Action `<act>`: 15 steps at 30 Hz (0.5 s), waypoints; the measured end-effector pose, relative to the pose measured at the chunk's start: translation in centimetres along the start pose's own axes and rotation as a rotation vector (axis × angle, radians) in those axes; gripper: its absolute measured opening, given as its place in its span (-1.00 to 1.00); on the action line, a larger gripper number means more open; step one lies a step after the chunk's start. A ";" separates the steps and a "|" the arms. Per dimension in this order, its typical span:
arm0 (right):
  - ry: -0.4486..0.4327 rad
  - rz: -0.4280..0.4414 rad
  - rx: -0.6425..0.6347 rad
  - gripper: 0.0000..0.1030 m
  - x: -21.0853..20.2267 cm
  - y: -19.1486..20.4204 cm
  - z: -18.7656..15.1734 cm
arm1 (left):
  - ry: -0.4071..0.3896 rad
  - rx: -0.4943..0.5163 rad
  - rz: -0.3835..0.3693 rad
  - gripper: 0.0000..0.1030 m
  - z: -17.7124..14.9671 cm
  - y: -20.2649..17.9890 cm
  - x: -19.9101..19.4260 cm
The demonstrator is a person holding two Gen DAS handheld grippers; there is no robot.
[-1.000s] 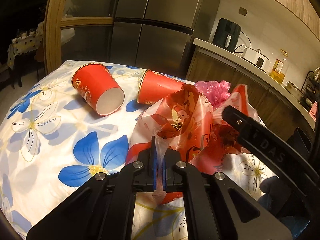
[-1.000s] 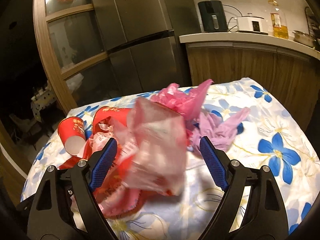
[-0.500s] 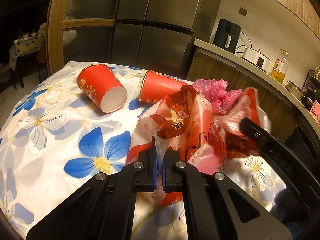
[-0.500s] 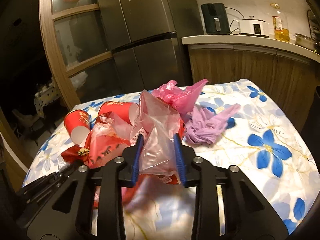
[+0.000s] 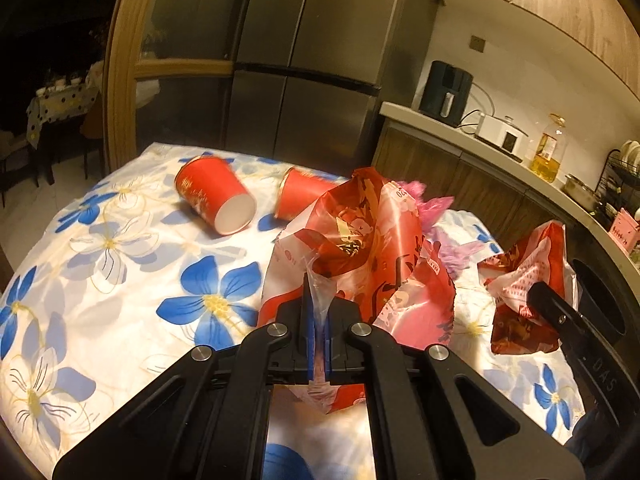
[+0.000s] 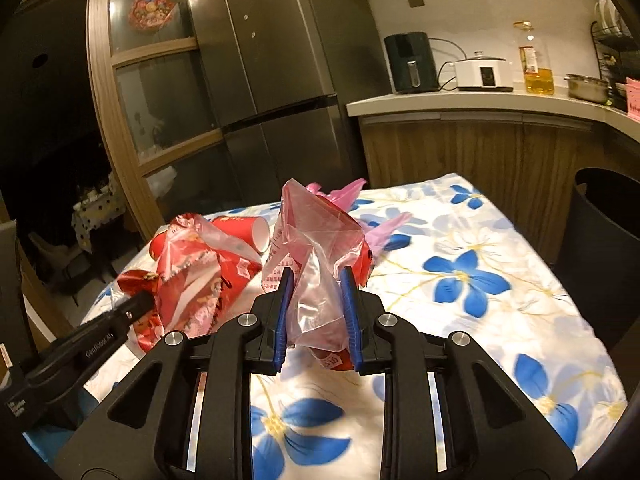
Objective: Collect trash
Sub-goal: 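Grasp a clear pink bag with the right tool while the left tool grasps a red printed bag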
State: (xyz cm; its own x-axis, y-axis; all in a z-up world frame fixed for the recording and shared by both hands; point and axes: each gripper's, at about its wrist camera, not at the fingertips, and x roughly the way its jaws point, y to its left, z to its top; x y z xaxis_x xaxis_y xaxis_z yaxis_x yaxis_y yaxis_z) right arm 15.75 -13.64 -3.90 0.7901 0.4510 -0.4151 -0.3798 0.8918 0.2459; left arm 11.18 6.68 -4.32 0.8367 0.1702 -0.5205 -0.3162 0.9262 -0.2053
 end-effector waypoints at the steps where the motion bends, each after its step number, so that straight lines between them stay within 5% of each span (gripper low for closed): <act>1: -0.004 -0.003 0.002 -0.55 -0.4 -0.3 0.0 | -0.005 0.006 -0.006 -0.95 0.0 -0.4 -0.3; 15: -0.081 -0.107 0.071 -0.55 -6.2 -6.9 0.1 | -0.035 0.134 -0.113 -0.95 -0.5 -9.0 -1.6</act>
State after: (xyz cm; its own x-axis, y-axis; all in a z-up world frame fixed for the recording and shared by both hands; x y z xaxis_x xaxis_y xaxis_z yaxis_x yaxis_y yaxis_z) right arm 13.54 -22.61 -2.89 0.8618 0.3465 -0.3705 -0.2588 0.9285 0.2664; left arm 12.43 -2.05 -2.01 0.8794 0.0722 -0.4705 -0.1589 0.9763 -0.1472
